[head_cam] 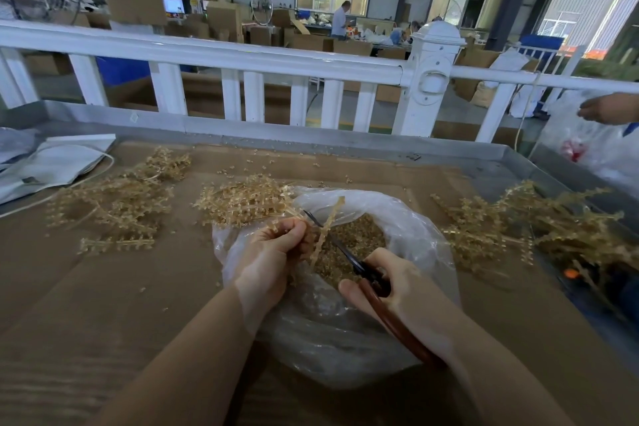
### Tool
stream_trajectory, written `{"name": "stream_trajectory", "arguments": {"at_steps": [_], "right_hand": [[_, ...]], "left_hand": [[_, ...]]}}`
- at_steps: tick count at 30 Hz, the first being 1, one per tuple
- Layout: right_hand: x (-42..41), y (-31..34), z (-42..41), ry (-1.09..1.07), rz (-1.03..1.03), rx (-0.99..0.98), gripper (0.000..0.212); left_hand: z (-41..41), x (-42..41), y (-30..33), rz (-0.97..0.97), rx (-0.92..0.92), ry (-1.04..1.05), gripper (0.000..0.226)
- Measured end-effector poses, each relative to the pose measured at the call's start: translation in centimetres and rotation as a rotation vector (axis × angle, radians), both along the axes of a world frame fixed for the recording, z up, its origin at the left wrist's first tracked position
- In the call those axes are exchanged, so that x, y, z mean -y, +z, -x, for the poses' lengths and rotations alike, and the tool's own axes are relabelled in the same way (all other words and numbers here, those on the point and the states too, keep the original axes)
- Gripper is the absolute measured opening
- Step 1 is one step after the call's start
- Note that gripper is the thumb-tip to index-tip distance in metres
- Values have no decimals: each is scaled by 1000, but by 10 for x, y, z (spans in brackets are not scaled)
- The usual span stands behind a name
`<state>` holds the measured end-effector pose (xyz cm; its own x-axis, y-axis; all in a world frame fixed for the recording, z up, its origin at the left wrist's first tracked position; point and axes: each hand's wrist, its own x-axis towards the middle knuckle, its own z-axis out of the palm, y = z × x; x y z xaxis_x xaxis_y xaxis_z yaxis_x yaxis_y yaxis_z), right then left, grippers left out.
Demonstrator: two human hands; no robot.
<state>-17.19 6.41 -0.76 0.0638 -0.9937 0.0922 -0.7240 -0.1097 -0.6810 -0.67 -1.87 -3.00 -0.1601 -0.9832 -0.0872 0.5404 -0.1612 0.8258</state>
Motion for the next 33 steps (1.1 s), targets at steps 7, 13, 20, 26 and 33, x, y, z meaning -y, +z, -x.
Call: {"name": "stream_trajectory", "arguments": {"at_steps": [7,13,20,26,33], "right_hand": [[-1,-1,1,24,-4,-18,34],[1,-1,-1,-3,14,-4,31],[5,-2,-2,-23,29,-34,32],[5,-1,-4,-42,35,-69,32],[1,4,-7,-5,15,-63,31]], "left_hand": [[1,0,0,-23,67,45,19],[2,-2,-2,3,126,-10,18],[1,0,-1,29,145,-51,16],[0,-1,-1,34,137,-71,16],[1,-2,-1,11,104,-49,16]]}}
